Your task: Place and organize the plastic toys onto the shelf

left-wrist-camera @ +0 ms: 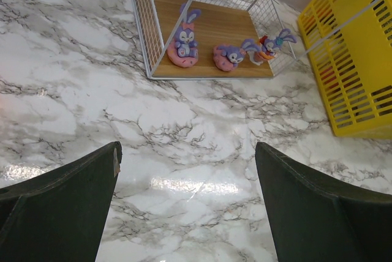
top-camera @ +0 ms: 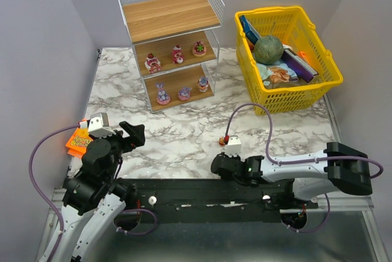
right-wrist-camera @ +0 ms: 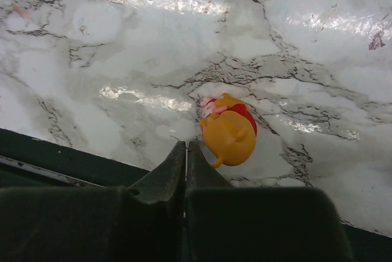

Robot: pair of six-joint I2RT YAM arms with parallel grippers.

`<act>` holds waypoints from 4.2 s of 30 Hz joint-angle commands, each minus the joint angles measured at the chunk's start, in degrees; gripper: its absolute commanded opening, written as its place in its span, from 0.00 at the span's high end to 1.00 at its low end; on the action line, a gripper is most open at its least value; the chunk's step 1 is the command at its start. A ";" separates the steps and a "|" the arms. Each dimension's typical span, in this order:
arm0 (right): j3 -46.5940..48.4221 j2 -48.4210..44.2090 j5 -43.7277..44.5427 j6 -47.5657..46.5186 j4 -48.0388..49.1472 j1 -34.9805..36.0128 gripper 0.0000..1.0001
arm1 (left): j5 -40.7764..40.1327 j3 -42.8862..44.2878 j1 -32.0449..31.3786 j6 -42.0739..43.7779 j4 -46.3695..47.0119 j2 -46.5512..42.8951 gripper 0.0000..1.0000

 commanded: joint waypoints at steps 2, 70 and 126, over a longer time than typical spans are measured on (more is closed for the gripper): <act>-0.58 1.89 4.66 8.24 -1.84 0.50 0.92 | 0.63 -0.29 0.16 0.73 1.03 -0.29 0.01; -9.02 -4.26 9.59 20.81 -11.51 -2.40 0.99 | 0.63 -0.29 0.16 0.73 1.12 -0.29 0.01; -2.16 5.49 20.75 14.31 -10.64 -2.48 0.53 | 1.86 -0.55 0.16 1.17 1.65 -0.73 0.01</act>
